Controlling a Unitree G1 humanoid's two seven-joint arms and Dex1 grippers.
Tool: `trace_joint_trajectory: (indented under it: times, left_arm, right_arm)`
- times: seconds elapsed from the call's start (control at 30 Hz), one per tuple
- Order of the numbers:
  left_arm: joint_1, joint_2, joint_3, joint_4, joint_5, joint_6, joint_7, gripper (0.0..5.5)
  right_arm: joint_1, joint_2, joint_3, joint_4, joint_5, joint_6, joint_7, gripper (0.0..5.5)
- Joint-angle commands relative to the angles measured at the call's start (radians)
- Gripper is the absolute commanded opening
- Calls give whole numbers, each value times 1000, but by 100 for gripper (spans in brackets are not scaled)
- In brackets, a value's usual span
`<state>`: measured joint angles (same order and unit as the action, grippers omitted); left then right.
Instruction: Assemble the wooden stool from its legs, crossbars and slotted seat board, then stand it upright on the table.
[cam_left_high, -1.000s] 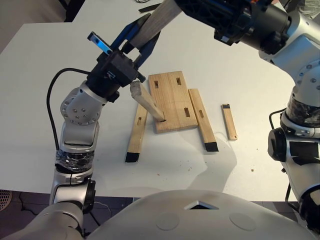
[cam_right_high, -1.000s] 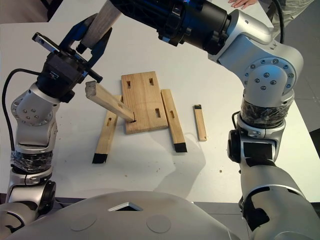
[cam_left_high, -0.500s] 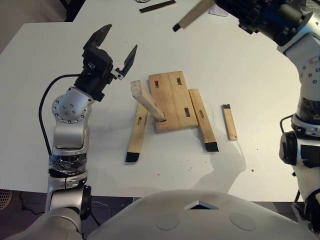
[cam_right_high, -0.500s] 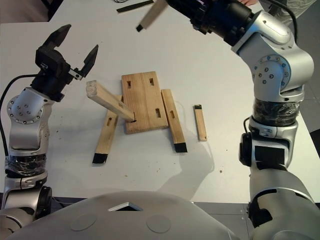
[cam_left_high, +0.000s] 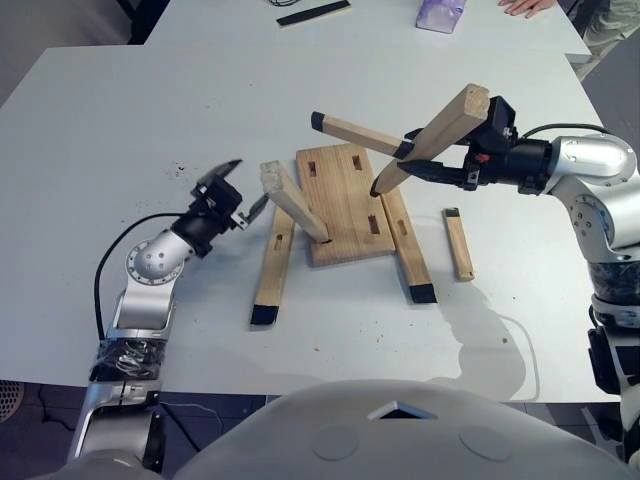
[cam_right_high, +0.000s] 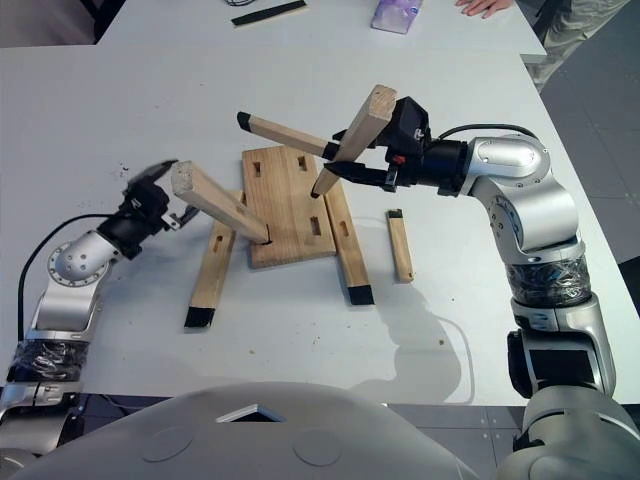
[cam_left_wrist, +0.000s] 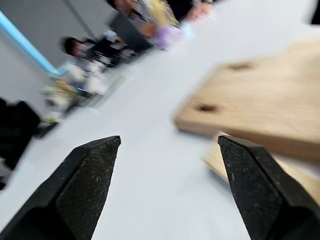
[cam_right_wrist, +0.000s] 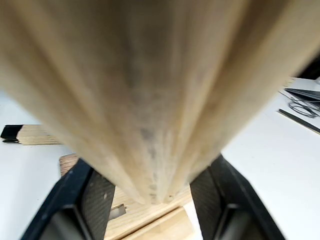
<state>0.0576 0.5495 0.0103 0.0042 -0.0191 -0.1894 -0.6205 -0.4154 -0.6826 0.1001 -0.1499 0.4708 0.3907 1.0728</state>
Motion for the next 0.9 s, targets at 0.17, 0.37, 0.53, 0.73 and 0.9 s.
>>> trace_joint_trajectory:
  times: [0.17,0.37,0.53,0.73,0.9]
  left_arm:
    - [114,81,-59,-92,-25,61,-149,363]
    - [196,132,-89,-256,-25,123,-197,363]
    - [200,99,-103,-333,45,181,-112,363]
    - [198,36,-142,-369,125,233,-11,363]
    - [253,41,-179,-429,120,252,-26,363]
  right_arm:
    - [83,-3,13,3,-37,-46,46,199]
    - [145,-20,11,-7,-40,-51,48,199]
    - [128,-3,-36,-19,-5,-5,-9,199]
    - [50,35,-130,-3,73,80,-96,199]
    - [30,46,-148,19,61,81,-126,199]
